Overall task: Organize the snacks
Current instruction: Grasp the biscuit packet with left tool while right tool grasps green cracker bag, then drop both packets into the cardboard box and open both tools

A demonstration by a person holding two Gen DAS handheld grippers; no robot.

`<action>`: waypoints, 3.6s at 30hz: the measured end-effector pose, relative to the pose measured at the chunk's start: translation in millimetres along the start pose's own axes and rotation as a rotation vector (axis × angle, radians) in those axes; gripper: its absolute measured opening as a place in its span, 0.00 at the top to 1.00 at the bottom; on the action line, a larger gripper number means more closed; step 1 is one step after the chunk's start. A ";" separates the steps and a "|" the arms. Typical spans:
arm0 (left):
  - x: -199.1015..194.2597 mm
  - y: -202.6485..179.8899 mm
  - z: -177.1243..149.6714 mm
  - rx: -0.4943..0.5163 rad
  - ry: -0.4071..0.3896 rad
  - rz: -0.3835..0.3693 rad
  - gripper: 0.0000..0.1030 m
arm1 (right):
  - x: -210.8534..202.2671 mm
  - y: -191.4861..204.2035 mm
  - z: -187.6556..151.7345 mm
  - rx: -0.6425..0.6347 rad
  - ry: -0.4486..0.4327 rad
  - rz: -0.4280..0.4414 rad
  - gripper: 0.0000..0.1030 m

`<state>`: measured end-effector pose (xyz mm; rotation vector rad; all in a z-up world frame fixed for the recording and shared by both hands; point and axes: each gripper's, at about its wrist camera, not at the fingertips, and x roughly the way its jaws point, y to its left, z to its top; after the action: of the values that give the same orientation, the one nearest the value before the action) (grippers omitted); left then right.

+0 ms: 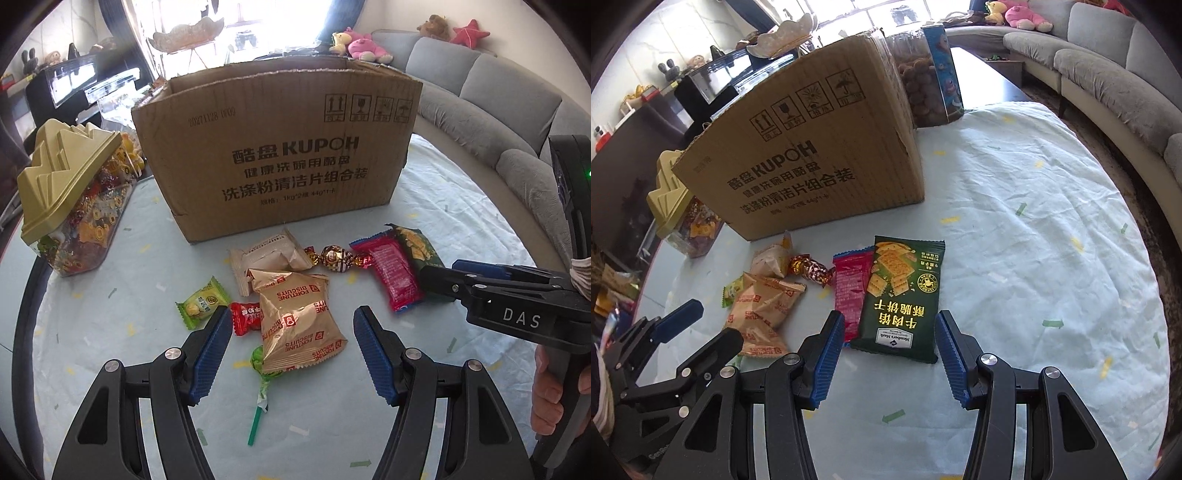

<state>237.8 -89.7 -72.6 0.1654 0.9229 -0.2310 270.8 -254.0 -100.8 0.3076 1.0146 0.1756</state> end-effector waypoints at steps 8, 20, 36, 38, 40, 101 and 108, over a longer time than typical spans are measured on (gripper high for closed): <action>15.8 0.9 1.1 0.002 0.025 -0.001 0.35 | 16.8 -2.5 7.4 0.016 0.025 0.001 0.50; 24.2 5.5 2.6 -0.023 0.041 -0.067 0.61 | 22.1 -0.4 12.7 0.005 0.022 -0.007 0.55; -6.9 11.5 7.7 -0.058 -0.045 -0.102 0.64 | -10.7 18.0 8.9 -0.045 -0.050 -0.026 0.55; -14.1 11.3 8.4 -0.060 -0.061 -0.107 0.64 | -17.7 21.4 9.7 -0.052 -0.064 -0.025 0.55; -21.5 12.6 8.7 -0.062 -0.080 -0.113 0.64 | -25.2 25.4 10.7 -0.060 -0.079 -0.022 0.55; -46.5 90.9 162.1 -0.084 -0.312 -0.004 0.37 | -49.0 102.7 156.1 -0.208 -0.274 -0.026 0.42; -59.5 85.5 145.4 -0.042 -0.326 0.008 0.35 | -56.3 108.9 141.3 -0.249 -0.291 -0.029 0.42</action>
<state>337.7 -34.8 65.1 0.0888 0.6026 -0.2227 362.1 -191.5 50.0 0.0875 0.7000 0.2222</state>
